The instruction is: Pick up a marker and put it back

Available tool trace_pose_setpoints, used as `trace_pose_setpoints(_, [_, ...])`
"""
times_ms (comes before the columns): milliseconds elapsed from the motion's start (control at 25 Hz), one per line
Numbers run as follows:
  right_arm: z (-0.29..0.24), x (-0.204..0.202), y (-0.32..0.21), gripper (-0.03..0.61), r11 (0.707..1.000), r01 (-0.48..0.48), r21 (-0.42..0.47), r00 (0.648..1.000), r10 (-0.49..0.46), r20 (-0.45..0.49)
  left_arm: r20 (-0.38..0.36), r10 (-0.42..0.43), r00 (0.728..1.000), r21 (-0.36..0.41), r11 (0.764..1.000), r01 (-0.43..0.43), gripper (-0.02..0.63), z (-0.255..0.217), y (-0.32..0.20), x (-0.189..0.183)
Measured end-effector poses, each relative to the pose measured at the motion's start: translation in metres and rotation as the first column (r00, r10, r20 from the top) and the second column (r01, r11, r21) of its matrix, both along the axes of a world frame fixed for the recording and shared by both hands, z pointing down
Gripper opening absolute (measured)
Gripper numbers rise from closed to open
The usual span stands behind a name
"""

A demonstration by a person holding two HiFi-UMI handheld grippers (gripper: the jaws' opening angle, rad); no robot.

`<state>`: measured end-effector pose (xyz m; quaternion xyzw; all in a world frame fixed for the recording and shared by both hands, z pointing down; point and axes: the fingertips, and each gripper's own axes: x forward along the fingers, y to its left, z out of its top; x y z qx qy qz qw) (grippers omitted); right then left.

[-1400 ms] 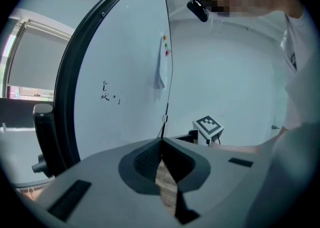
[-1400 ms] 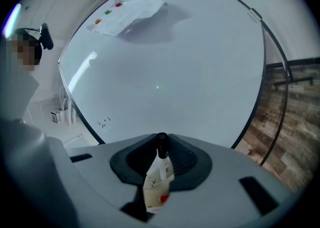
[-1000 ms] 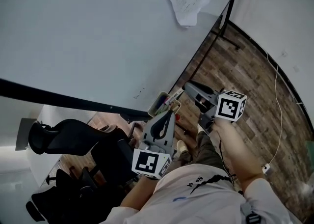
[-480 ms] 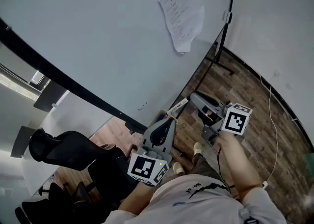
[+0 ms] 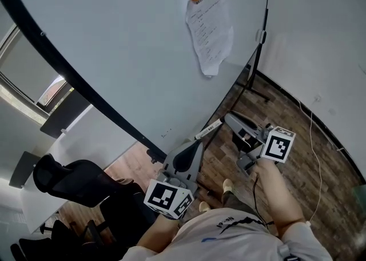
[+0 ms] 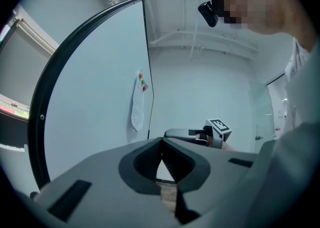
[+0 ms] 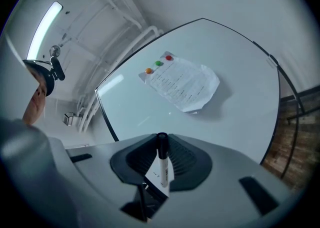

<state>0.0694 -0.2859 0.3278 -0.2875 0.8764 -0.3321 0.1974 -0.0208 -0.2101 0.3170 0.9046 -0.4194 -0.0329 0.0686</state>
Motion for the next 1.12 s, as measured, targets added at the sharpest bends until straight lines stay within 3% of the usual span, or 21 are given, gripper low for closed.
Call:
trace_pose_setpoints(640, [0.005, -0.009, -0.001, 0.075, 0.999, 0.029, -0.018, 0.999, -0.028, 0.020, -0.010, -0.007, 1.000, -0.006, 1.000, 0.007, 0.011, 0.003, -0.006, -0.001])
trace_pose_setpoints(960, [0.031, -0.013, -0.007, 0.075, 0.999, 0.030, -0.042, 0.998, -0.032, -0.056, -0.010, -0.060, 0.998, -0.027, 0.998, 0.060, 0.011, 0.012, -0.025, -0.018])
trace_pose_setpoints(1120, [0.070, -0.019, -0.003, 0.075, 0.997, 0.017, -0.081, 0.992, -0.027, -0.122, -0.003, -0.088, 0.996, -0.042, 0.995, 0.088, 0.011, 0.027, -0.025, -0.030])
